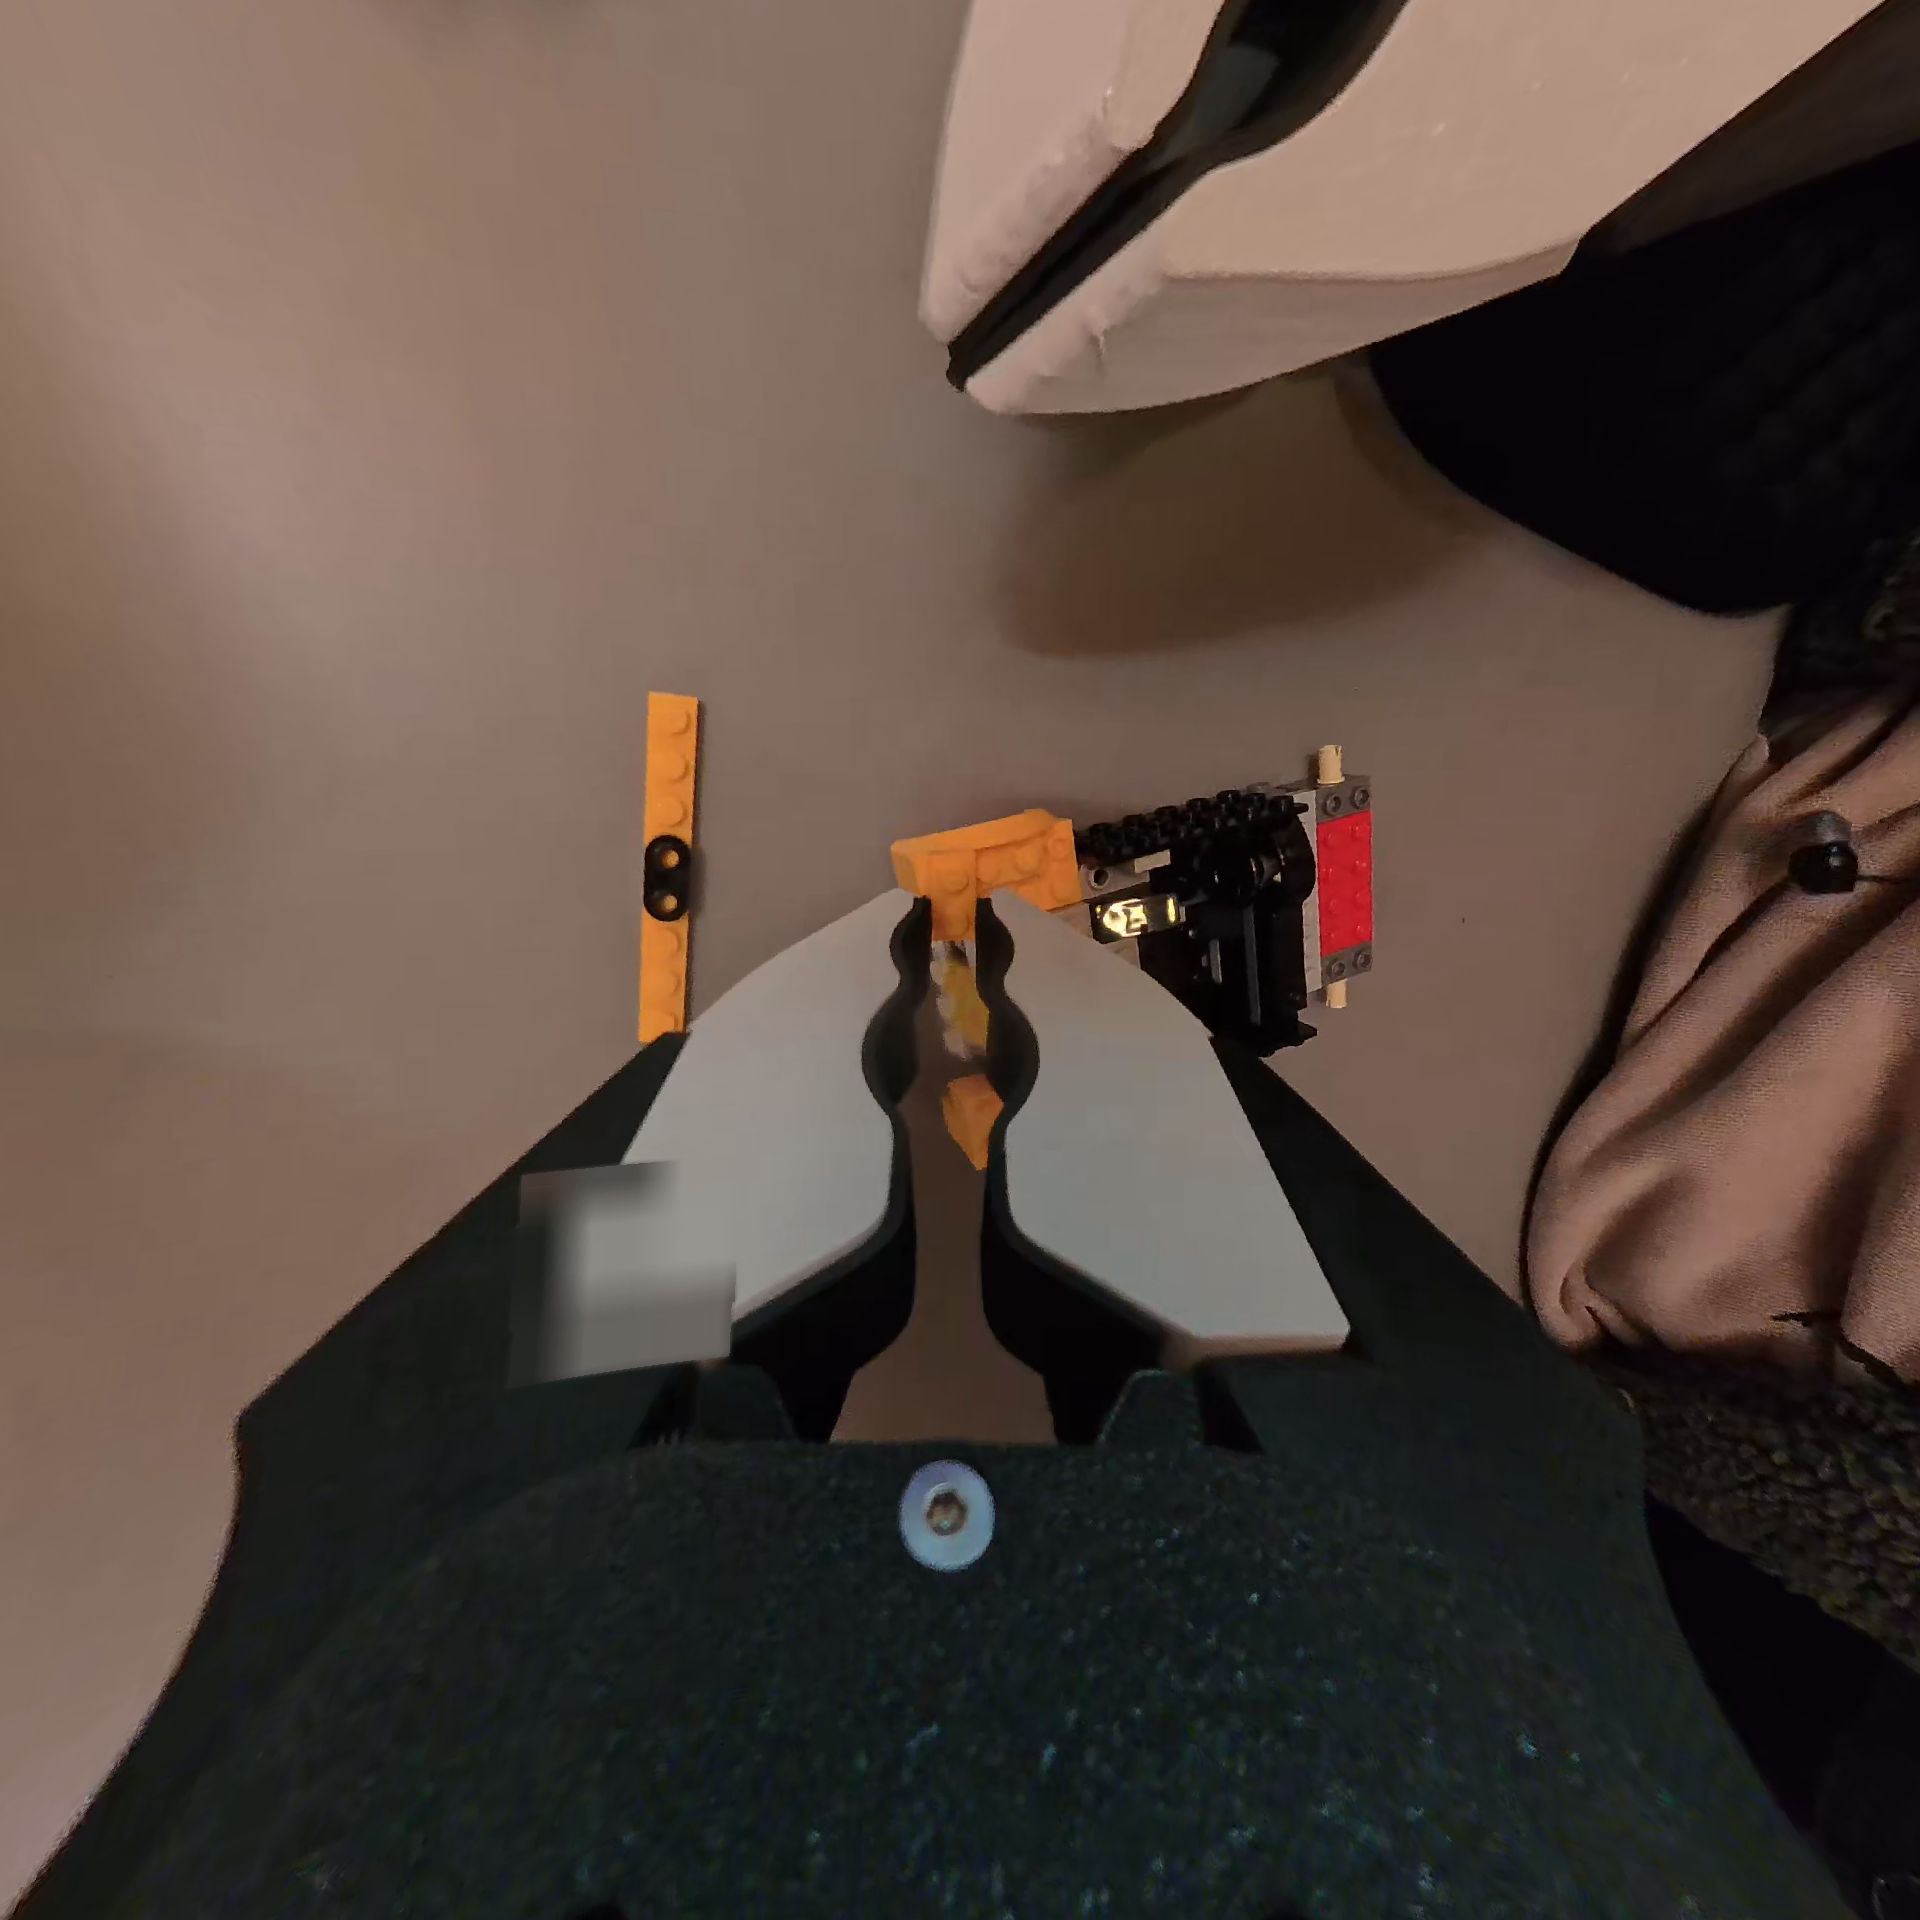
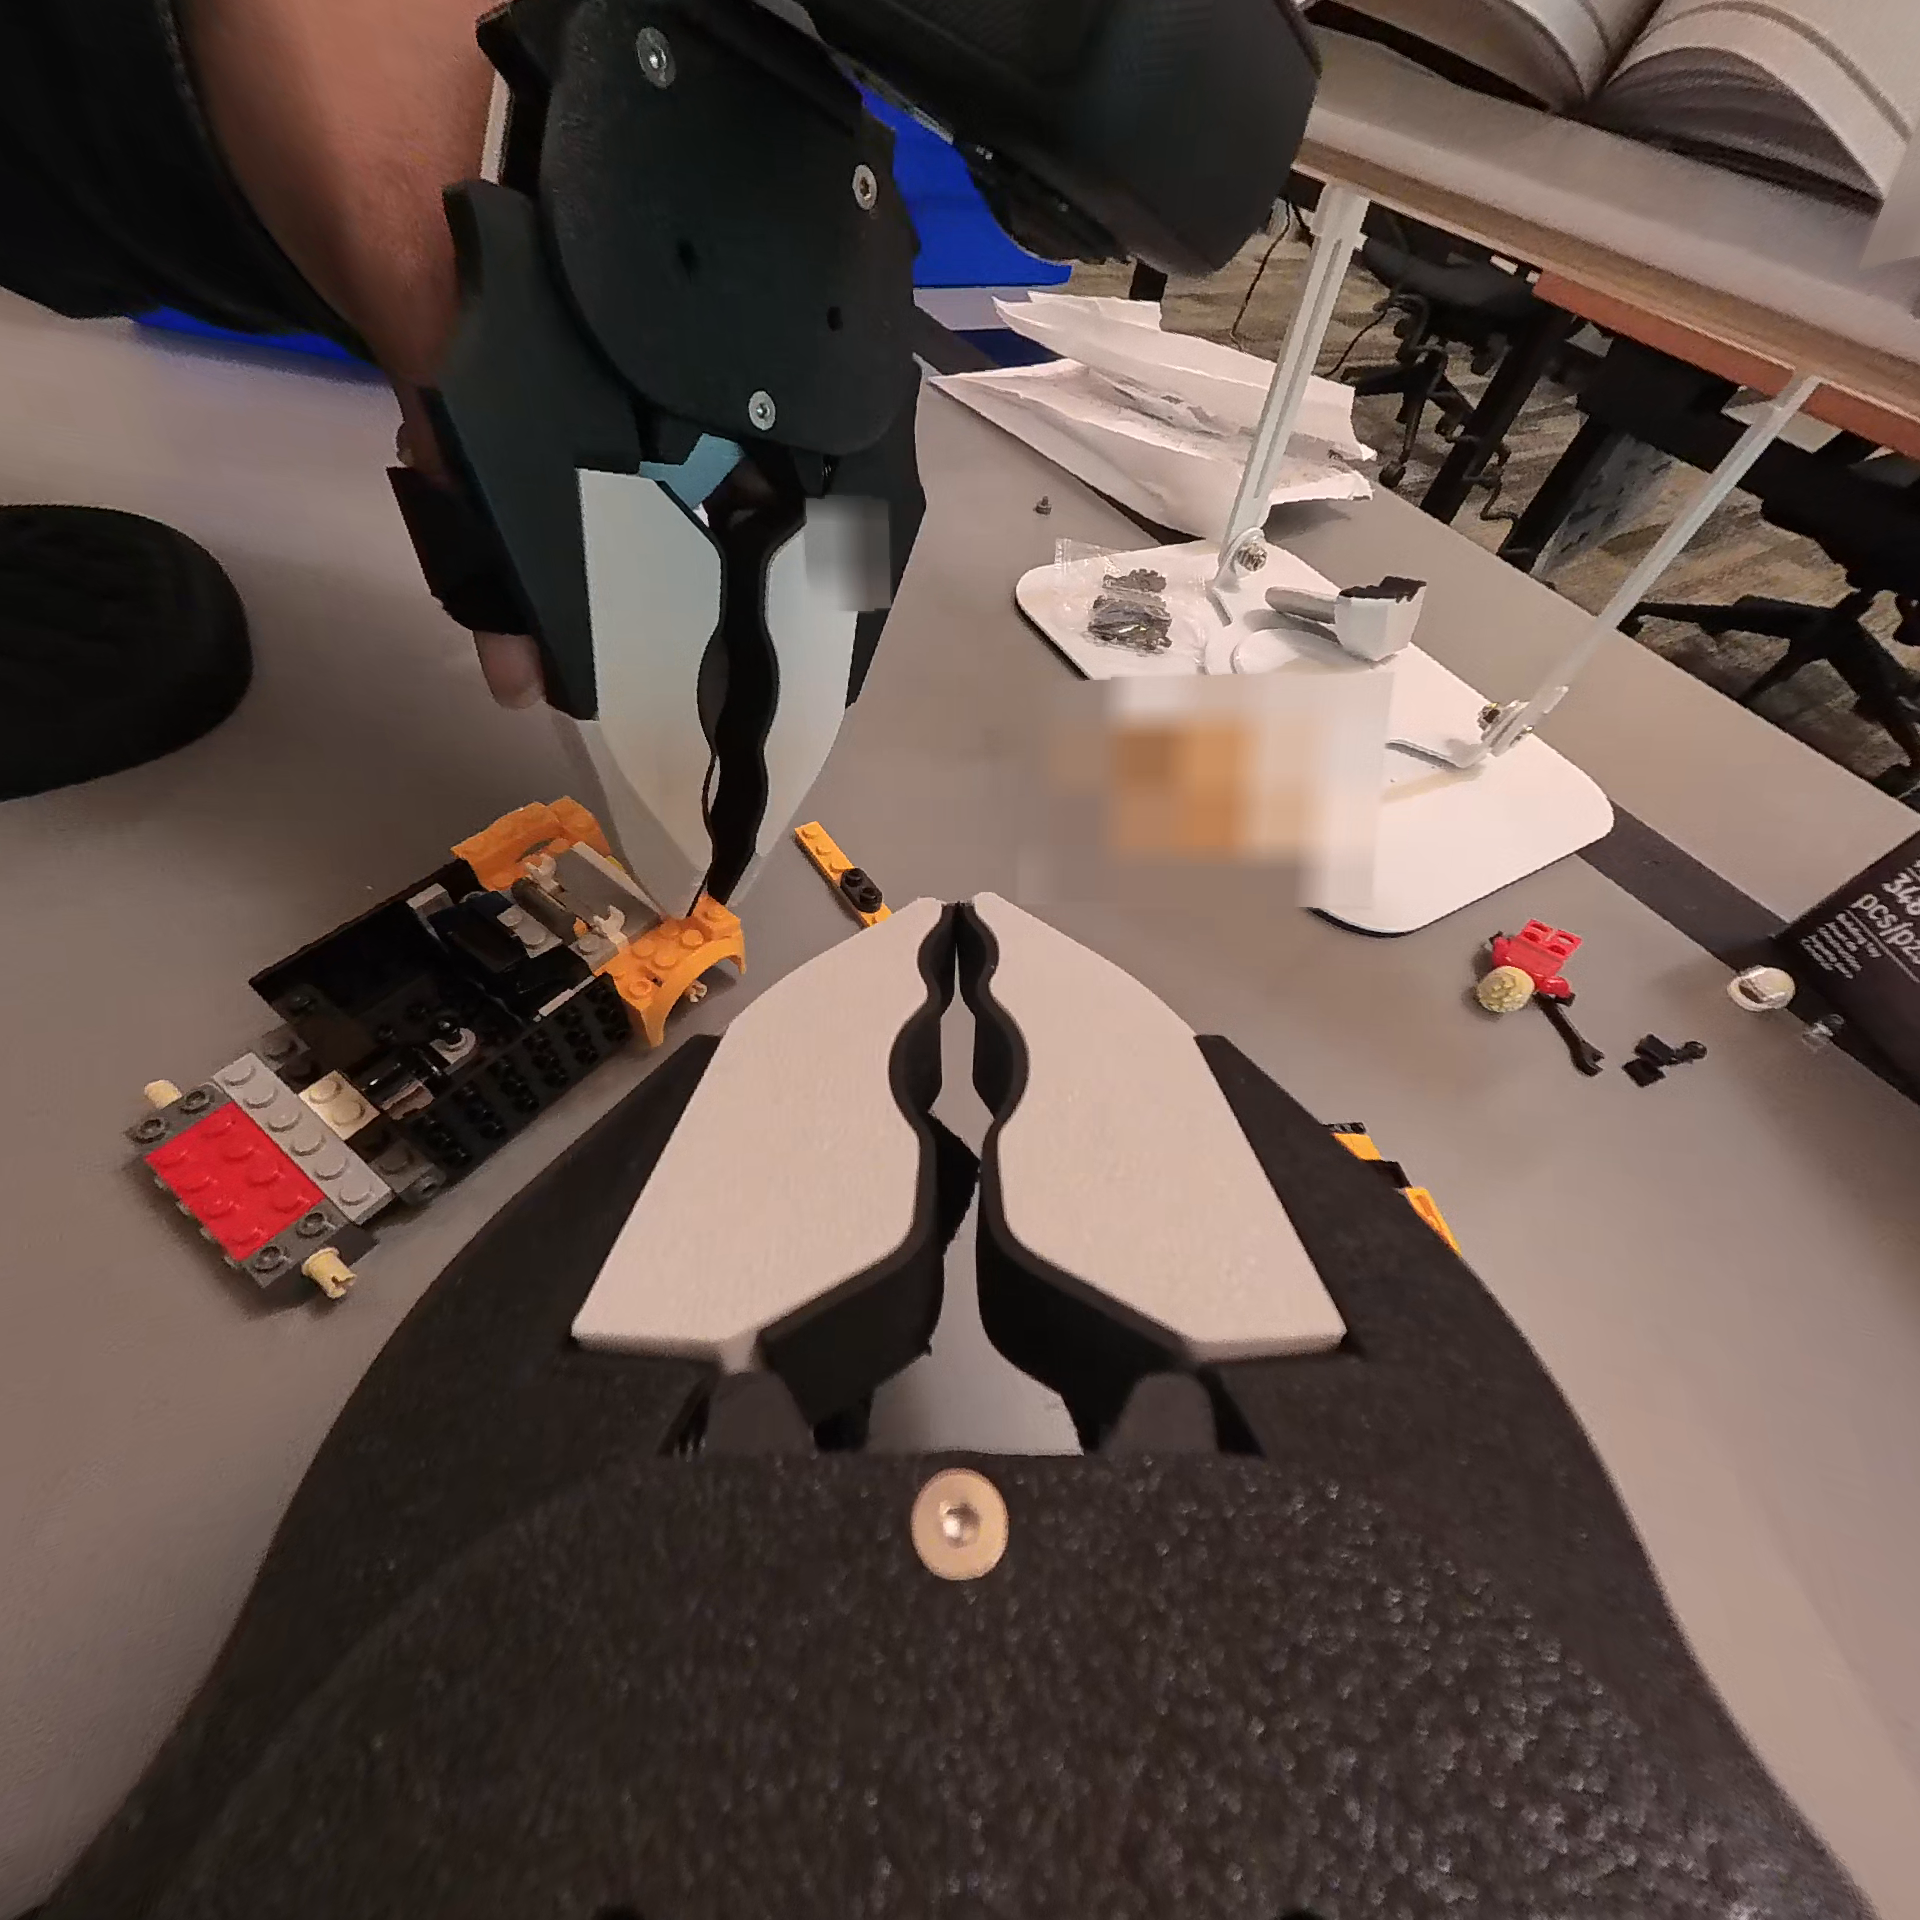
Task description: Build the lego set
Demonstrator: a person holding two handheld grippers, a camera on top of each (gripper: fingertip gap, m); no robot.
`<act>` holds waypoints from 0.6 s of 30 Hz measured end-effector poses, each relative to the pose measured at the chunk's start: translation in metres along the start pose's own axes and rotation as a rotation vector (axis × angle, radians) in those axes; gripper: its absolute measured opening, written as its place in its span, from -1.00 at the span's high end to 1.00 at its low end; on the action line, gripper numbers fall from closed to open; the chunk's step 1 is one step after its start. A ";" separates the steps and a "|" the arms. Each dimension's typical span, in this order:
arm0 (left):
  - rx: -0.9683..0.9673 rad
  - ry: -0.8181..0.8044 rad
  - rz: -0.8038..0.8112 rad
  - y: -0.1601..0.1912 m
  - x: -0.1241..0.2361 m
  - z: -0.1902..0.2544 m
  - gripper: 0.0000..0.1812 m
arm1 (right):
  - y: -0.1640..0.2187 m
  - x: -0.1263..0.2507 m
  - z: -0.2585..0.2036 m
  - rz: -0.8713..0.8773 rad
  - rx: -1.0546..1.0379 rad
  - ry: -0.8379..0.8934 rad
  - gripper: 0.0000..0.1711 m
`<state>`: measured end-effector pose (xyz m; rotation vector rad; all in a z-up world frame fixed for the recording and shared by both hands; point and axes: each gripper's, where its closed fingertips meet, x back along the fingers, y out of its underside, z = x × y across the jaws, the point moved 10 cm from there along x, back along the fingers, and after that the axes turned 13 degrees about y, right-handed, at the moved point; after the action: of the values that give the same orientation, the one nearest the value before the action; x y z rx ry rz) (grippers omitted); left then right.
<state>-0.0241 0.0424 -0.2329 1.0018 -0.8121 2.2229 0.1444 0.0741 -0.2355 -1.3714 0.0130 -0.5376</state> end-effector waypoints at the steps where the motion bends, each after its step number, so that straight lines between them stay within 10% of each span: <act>1: 0.002 0.000 0.000 0.000 0.000 0.000 0.92 | 0.000 0.000 0.000 0.000 0.001 -0.001 1.00; 18: 0.024 0.093 0.099 0.007 0.015 -0.007 0.86 | 0.001 -0.002 -0.002 -0.009 0.003 -0.018 1.00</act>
<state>-0.0401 0.0466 -0.2271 0.8797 -0.8117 2.3496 0.1427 0.0730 -0.2373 -1.3735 -0.0087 -0.5331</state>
